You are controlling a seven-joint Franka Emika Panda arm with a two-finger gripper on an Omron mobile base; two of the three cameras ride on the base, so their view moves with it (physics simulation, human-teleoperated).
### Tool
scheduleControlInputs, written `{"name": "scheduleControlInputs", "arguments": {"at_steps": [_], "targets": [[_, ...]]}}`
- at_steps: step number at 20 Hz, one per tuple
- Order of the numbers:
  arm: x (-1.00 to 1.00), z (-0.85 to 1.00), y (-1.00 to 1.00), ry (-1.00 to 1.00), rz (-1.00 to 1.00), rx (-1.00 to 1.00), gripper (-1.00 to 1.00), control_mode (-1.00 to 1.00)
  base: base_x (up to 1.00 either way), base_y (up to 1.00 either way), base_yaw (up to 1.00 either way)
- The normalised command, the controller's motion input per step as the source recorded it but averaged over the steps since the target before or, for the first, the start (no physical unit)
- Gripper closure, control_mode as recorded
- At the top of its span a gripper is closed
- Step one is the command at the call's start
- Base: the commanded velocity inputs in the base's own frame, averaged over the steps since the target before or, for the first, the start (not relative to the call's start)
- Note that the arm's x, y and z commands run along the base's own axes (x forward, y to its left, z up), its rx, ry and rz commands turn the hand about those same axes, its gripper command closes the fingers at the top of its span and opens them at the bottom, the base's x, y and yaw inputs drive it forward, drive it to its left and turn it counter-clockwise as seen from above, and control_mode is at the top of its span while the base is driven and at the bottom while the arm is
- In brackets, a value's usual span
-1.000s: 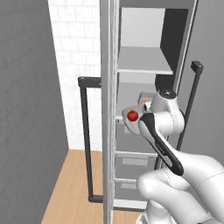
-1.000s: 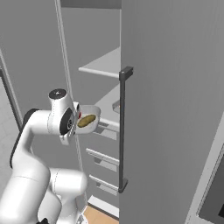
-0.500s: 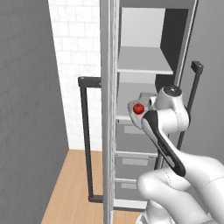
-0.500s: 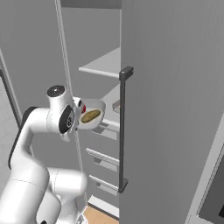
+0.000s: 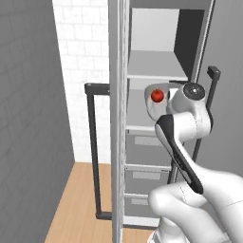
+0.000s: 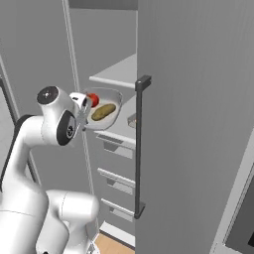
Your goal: Take the meat container that has the shrimp and place it on the second highest rack of the freezer. Then take the vegetable container that has the tomato and potato and place it on the highest rack of the freezer.
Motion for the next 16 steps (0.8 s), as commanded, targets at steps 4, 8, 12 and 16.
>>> {"name": "scheduleControlInputs", "arguments": {"at_steps": [4, 8, 12, 16], "targets": [[0.15, 0.48, 0.0, -0.3, 0.0, 0.0, 1.0, -1.0, 0.0, 0.0, 0.0], [0.29, 0.54, -0.01, -0.1, 0.0, 0.0, 1.0, -1.0, 0.0, 0.0, 0.0], [0.45, 0.7, -0.01, 0.0, 0.0, 0.0, 1.0, -1.0, 0.0, 0.0, 0.0], [0.33, 0.79, -0.01, 0.01, 0.0, 0.0, 1.0, -1.0, 0.0, 0.0, 0.0]]}}
